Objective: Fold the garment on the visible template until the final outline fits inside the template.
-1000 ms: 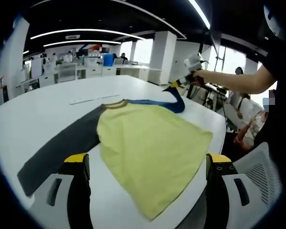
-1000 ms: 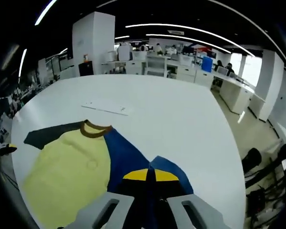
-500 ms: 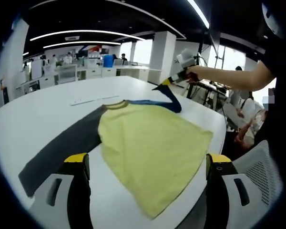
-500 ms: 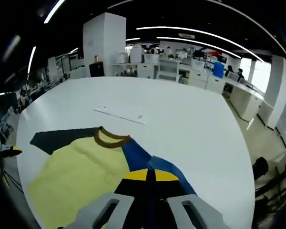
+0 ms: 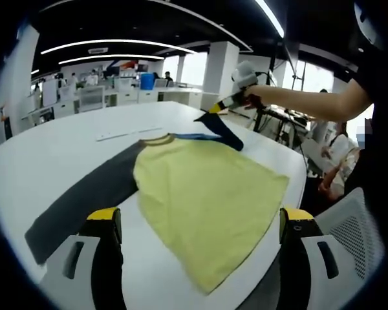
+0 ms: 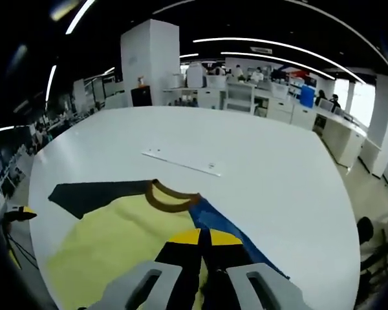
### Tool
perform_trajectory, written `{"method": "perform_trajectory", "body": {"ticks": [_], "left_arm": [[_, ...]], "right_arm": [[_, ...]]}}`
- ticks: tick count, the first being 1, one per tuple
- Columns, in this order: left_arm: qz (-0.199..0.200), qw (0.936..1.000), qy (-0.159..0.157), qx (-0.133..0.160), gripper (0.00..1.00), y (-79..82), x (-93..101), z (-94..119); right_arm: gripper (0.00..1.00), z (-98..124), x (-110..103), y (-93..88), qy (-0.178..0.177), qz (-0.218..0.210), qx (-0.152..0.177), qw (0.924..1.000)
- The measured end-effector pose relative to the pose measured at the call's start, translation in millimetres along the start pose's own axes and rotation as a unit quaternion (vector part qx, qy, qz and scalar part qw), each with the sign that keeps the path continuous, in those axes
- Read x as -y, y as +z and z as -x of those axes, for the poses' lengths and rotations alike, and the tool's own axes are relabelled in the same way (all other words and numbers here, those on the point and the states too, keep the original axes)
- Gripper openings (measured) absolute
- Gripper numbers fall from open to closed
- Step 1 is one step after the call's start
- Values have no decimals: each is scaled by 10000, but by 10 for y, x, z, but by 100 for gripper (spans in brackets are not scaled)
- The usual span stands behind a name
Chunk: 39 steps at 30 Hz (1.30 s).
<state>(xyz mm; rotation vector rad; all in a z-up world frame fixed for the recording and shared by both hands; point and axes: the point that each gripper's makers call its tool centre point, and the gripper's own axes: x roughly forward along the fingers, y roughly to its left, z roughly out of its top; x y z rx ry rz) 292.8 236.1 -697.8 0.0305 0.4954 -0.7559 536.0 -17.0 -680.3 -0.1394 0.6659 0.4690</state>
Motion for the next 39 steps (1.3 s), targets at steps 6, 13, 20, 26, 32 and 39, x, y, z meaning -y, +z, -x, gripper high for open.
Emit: {"method": "perform_trajectory", "body": {"ticks": [6, 13, 20, 26, 32, 39], "left_arm": [[5, 10000, -8, 5, 99, -25, -7, 0], [-1, 10000, 15, 42, 99, -45, -8, 20], [-29, 10000, -8, -21, 98, -86, 12, 25], [6, 9999, -97, -102, 98, -116, 65, 12], [-23, 9998, -119, -131, 98, -163, 54, -4], [-32, 9998, -77, -159, 98, -194, 21, 20]], "right_arm": [[0, -120, -180, 50, 168, 105, -7, 9998], [0, -302, -359, 137, 375, 170, 5, 9992], [0, -474, -548, 183, 555, 231, -22, 9982], [0, -588, -748, 212, 721, 178, 4, 9972], [0, -694, -984, 242, 950, 248, -5, 9952], [0, -741, -1225, 299, 1226, 484, 37, 9913]]}}
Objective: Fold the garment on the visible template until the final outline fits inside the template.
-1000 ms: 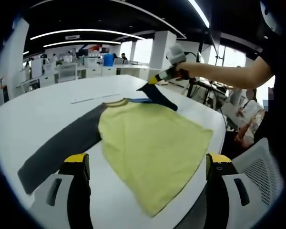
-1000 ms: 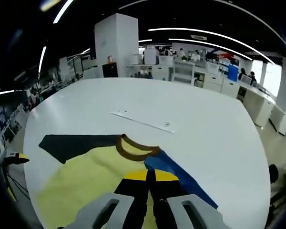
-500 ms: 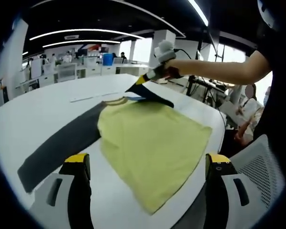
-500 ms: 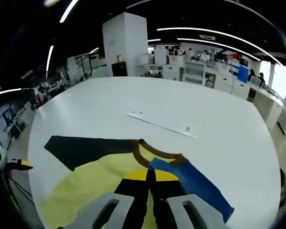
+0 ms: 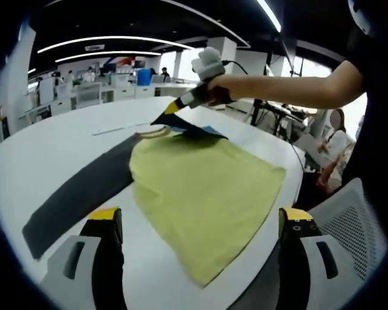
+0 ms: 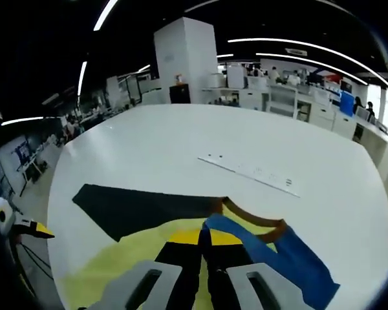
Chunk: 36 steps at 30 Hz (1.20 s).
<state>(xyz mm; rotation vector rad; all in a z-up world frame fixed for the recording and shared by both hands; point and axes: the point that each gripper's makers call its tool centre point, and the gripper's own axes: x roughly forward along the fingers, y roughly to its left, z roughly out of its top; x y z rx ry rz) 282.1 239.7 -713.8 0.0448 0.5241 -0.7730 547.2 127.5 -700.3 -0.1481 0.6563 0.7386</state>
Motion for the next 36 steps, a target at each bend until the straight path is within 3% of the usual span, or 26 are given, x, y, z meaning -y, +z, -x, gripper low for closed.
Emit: {"method": "perform_trajectory", "body": {"ticks": [16, 23, 36], "left_arm": [[-17, 10000, 37, -43, 97, -37, -5, 2], [-14, 10000, 32, -59, 97, -46, 0, -5], [-60, 9999, 19, -87, 97, -47, 17, 12]], "right_arm": [[0, -157, -569, -40, 768, 612, -58, 9952], [0, -187, -861, -235, 1096, 1053, -267, 9880], [0, -338, -945, -598, 1086, 873, -497, 9890]]}}
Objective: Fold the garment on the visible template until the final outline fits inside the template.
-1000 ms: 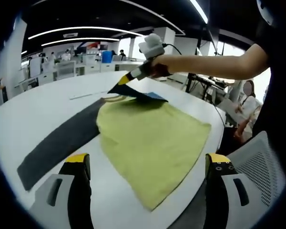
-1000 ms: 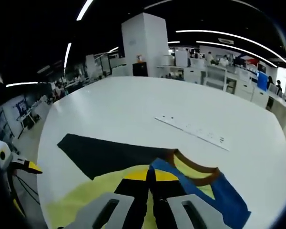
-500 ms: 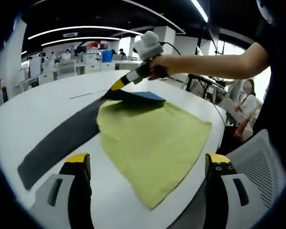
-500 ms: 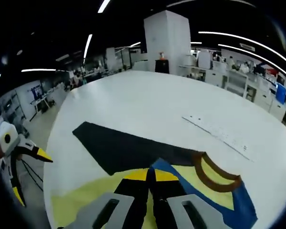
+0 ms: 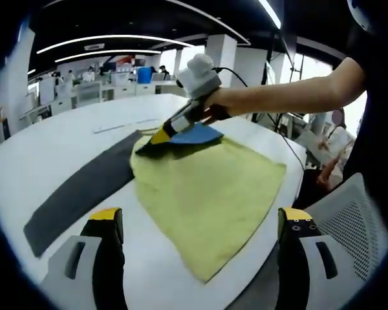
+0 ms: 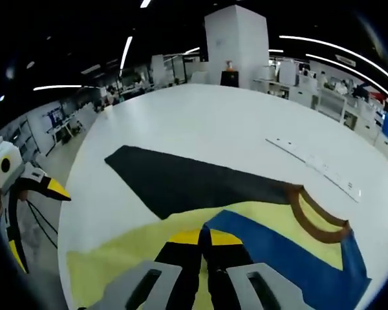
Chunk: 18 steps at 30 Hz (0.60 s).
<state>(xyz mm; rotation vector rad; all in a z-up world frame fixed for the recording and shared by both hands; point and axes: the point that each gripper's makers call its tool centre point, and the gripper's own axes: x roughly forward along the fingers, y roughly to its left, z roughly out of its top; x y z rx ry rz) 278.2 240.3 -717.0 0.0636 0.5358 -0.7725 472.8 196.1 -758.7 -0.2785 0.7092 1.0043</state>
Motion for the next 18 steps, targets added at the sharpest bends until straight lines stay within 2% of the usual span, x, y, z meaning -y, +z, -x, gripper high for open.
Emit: {"method": "perform_trajectory", "body": {"ticks": [5, 15, 18], "left_arm": [[-43, 10000, -7, -1, 98, 8, 11, 4], [-204, 9997, 69, -62, 99, 48, 52, -14], [-214, 9997, 96, -26, 99, 65, 35, -4]], "right_arm": [[1, -16, -19, -70, 17, -99, -66, 9999], [35, 130, 103, -30, -58, -380, 35, 9993], [42, 222, 158, -32, -115, -388, 73, 9992]]}}
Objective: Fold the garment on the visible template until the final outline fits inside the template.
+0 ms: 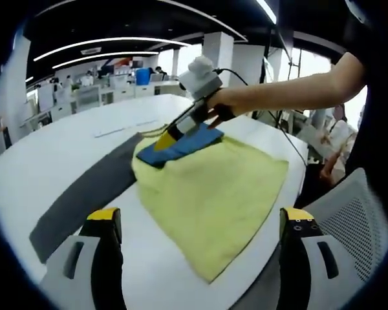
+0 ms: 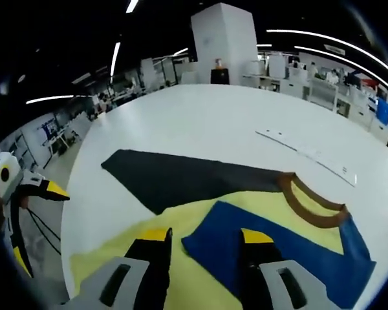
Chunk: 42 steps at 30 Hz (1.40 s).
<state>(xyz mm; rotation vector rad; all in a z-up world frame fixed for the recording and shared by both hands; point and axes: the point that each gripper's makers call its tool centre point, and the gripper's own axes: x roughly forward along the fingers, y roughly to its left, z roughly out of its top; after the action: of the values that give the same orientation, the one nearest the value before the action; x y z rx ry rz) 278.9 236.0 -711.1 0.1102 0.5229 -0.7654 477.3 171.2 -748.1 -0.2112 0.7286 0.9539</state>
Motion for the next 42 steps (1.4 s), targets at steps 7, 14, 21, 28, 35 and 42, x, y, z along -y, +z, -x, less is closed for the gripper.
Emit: {"method": "perform_trajectory", "body": {"ticks": [7, 14, 21, 28, 35, 42], "left_arm": [[29, 10000, 31, -12, 99, -53, -86, 13], [29, 10000, 28, 50, 99, -13, -96, -30], [13, 10000, 5, 29, 99, -15, -86, -41], [23, 10000, 24, 41, 99, 33, -36, -22], [33, 10000, 51, 6, 99, 27, -30, -14], [52, 10000, 24, -5, 99, 33, 0, -35]], "right_arm": [[54, 287, 265, -33, -344, -197, 210, 9990], [55, 576, 535, -203, -632, -379, 183, 9971], [54, 880, 795, -357, -911, -464, 178, 9946], [47, 1175, 1045, -559, -1165, -582, 119, 9914], [37, 1356, 1202, -832, -1321, -754, -21, 9884], [28, 1465, 1308, -1045, -1454, -919, -117, 9850]]}}
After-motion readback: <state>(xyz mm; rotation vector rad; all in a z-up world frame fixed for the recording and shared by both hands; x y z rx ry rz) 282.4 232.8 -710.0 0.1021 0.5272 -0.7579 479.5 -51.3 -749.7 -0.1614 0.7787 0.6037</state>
